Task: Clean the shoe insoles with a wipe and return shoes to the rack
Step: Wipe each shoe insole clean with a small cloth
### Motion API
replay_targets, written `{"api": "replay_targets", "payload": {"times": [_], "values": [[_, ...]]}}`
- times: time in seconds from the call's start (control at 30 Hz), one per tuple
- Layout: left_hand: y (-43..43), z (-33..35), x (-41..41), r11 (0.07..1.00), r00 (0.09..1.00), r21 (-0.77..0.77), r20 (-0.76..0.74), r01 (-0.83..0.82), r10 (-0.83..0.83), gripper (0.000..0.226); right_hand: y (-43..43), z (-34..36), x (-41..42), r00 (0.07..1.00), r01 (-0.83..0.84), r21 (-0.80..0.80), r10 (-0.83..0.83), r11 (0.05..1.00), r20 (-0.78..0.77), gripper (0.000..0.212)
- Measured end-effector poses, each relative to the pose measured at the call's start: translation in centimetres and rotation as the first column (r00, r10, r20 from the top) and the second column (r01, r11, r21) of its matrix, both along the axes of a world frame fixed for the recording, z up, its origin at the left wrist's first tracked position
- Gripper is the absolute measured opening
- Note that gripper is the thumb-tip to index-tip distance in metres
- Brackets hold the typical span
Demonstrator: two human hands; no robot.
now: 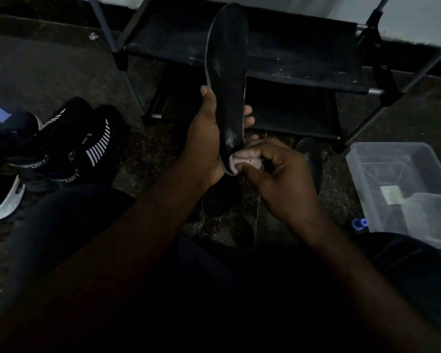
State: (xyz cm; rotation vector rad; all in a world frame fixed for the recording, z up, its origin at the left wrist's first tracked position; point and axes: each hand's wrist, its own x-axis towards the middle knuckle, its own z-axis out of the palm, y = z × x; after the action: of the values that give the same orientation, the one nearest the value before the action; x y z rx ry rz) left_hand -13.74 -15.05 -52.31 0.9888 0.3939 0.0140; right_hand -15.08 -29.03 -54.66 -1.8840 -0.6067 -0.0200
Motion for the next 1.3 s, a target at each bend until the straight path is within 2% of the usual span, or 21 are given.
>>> {"api": "replay_targets", "payload": {"times": [0.03, 0.1, 0.2, 0.3, 0.43, 0.57, 0.63, 0.8, 0.9, 0.97, 1.07, 1.17, 1.3], "values": [[-0.2, 0.0, -0.1, 1.0, 1.0, 0.014, 0.004, 0.005, -0.005, 0.071, -0.2, -0.3, 0.4, 0.998, 0.069, -0.027, -0.069, 0.997, 0.002, 0.015], [-0.5, 0.0, -0.3, 0.998, 1.0, 0.06, 0.016, 0.0, -0.001, 0.07, -0.4, -0.3, 0.6, 0.987, 0.112, 0.02, -0.108, 0.994, -0.117, 0.018], [-0.8, 0.0, -0.6, 0.996, 0.999, 0.084, 0.011, -0.032, 0.032, 0.066, 0.1, 0.2, -0.5, 0.961, 0.015, 0.196, 0.04, 0.981, -0.275, 0.019], [-1.0, 0.2, -0.7, 0.997, 0.999, 0.072, 0.005, -0.036, 0.036, 0.069, 0.3, 0.3, -1.0, 0.967, -0.019, 0.192, 0.067, 0.981, -0.246, 0.017], [-1.2, 0.5, -0.8, 0.998, 0.999, 0.056, 0.032, -0.017, 0.015, 0.072, -0.5, -0.5, 0.8, 0.965, 0.153, 0.187, -0.106, 0.971, -0.24, 0.012], [-1.2, 0.7, -1.1, 0.999, 1.0, 0.025, 0.011, -0.02, 0.02, 0.072, 0.0, 0.1, -0.6, 0.951, -0.006, 0.287, 0.095, 0.958, -0.295, 0.01], [-1.2, 0.9, -1.2, 1.0, 1.0, -0.012, 0.002, -0.023, 0.023, 0.072, 0.2, 0.4, -1.0, 0.947, -0.046, 0.314, 0.142, 0.948, -0.29, 0.011], [-1.9, 1.1, -1.2, 0.999, 0.999, -0.042, 0.029, -0.012, 0.013, 0.069, -0.2, -0.2, 0.5, 0.957, 0.148, 0.244, -0.076, 0.958, -0.279, 0.005], [-1.8, 0.9, -1.2, 0.999, 1.0, -0.047, -0.008, -0.022, 0.021, 0.066, 0.1, 0.2, -0.6, 0.93, 0.065, 0.309, 0.055, 0.949, -0.363, 0.006], [-1.7, 0.9, -1.3, 0.995, 1.0, -0.099, -0.03, -0.011, 0.008, 0.062, 0.3, 0.6, -1.2, 0.928, -0.003, 0.324, 0.124, 0.946, -0.352, 0.008], [-1.7, 1.4, -1.5, 0.985, 0.999, -0.173, -0.024, 0.021, -0.025, 0.058, 0.3, 0.1, -0.4, 0.964, 0.048, 0.231, 0.015, 0.972, -0.264, 0.005], [-1.9, 1.6, -1.4, 0.985, 1.0, -0.174, 0.004, -0.015, 0.016, 0.052, 0.0, -0.5, 0.2, 0.959, 0.137, 0.209, -0.076, 0.968, -0.273, 0.004], [-1.8, 1.4, -1.6, 0.991, 0.998, -0.123, 0.007, -0.06, 0.062, 0.049, 0.2, -0.1, -1.0, 0.946, -0.004, 0.277, 0.093, 0.961, -0.31, 0.01]]}}
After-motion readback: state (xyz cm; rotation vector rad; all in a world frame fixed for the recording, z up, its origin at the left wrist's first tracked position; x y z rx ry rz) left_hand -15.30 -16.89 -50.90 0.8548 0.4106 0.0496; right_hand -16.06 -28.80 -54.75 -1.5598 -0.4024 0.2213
